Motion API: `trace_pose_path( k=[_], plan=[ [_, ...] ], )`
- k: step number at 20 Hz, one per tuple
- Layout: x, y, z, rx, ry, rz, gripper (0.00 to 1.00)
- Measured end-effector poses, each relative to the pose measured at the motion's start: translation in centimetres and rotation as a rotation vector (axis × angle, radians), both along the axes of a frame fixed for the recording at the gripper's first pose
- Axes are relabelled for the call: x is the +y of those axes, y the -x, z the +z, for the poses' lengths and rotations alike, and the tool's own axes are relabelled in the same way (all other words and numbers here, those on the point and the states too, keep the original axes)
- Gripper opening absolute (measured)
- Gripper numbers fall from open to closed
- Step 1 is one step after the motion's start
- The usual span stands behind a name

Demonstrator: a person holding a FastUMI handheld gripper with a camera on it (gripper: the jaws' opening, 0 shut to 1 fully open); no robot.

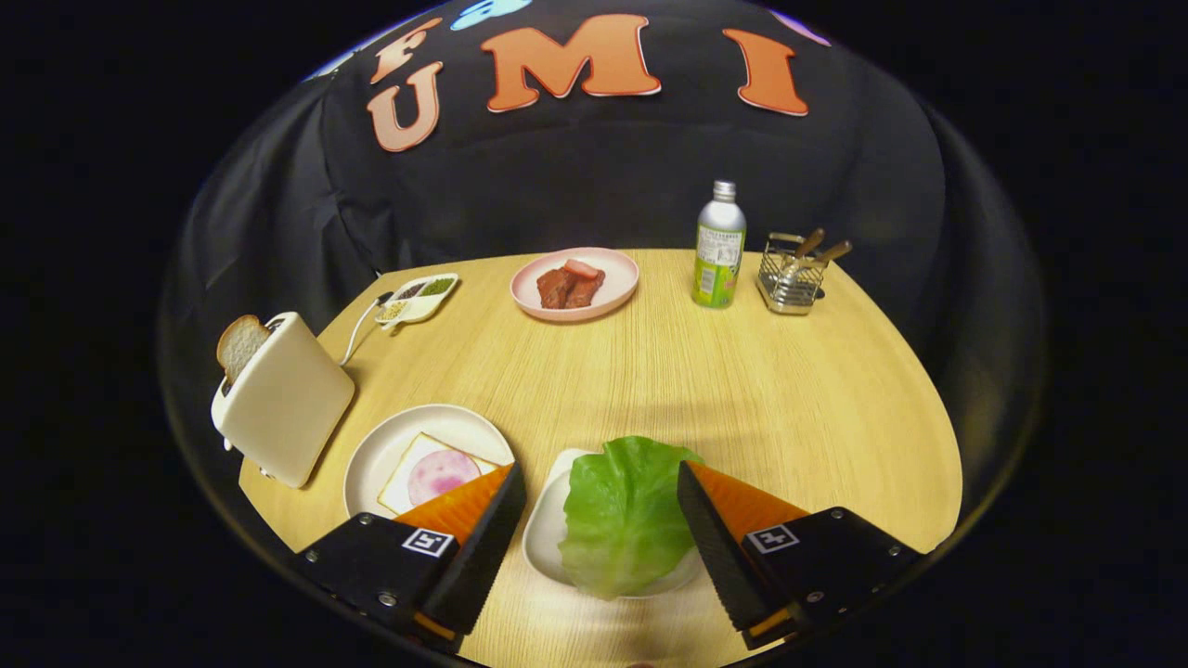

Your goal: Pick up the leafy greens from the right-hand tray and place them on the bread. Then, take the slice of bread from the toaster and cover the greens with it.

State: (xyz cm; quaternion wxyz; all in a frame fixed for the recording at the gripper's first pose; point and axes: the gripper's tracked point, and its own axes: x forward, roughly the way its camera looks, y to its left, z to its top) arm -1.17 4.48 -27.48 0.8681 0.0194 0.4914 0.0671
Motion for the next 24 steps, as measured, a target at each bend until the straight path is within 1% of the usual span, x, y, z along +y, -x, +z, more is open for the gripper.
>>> trace_pose_path(
  k=[3, 7, 11, 14, 15, 17, 18, 21, 22, 24],
  plan=[
    [-0.5, 0.4, -2.1, 0.061, 0.034, -0.008, 0.97],
    [-0.6, 0.9, -4.6, 0.151, 0.014, -0.042, 0.96],
    [-1.1, 1.5, -6.7, 0.206, 0.049, -0.064, 0.95],
    [-1.5, 1.8, -7.9, 0.235, 0.078, -0.076, 0.91],
    [-1.5, 1.4, -7.9, 0.221, 0.086, -0.078, 0.89],
    [-2.0, 1.4, -8.0, 0.214, 0.116, -0.081, 0.82],
    [-1.9, 1.4, -8.1, 0.213, 0.120, -0.075, 0.74],
    [-1.3, 1.2, -8.1, 0.191, 0.114, -0.063, 0.60],
    [-1.2, 1.2, -8.0, 0.183, 0.113, -0.055, 0.49],
    [-0.9, 1.1, -8.0, 0.169, 0.110, -0.041, 0.34]
  ],
)
